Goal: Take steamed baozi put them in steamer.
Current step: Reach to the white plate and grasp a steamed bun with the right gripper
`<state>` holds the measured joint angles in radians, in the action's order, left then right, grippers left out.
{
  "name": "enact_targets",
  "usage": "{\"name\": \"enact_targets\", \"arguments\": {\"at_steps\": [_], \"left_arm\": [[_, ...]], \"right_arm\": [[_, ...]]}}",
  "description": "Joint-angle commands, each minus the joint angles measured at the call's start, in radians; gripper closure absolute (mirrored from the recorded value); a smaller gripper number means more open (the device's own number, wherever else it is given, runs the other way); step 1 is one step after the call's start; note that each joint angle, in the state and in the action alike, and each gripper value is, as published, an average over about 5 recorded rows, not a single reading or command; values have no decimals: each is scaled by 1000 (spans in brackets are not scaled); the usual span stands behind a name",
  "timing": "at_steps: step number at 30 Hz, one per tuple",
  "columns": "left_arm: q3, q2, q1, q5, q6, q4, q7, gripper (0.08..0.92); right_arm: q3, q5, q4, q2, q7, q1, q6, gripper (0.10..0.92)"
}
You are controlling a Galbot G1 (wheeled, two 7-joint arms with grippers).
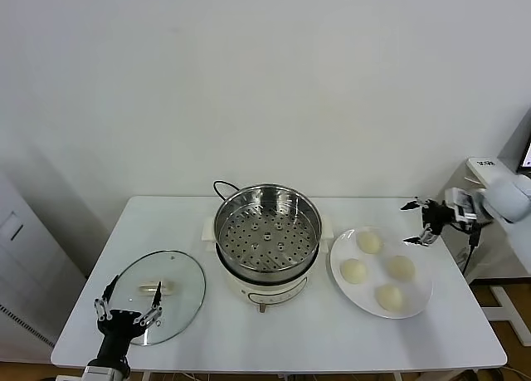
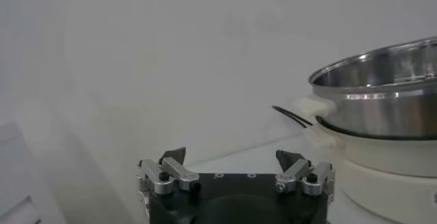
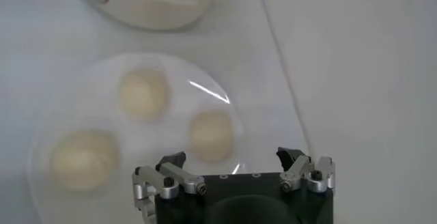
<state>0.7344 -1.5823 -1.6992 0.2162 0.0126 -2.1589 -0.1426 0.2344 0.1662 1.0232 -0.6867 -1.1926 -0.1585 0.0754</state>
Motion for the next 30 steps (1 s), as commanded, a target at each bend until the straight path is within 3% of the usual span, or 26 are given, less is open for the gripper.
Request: {"name": "enact_targets", "arguments": {"at_steps": [1,10,16,30], "left_arm": [[1,-6,0,1,-1,-3,1,177],[4,-13,-2,11,-6,-10,6,177],[2,-12,-4,21,-9,-13,9,177],[-8,-14,-5,47,-13,-14,16,177]], "right_arm": [[218,122,-214,-153,-73,205,55,203],[140,217,-349,-263,-40,134,110,203],[20,369,-481,-335,-5,114,180,203],[5,366,-502,-388,22,92,166,221]]}}
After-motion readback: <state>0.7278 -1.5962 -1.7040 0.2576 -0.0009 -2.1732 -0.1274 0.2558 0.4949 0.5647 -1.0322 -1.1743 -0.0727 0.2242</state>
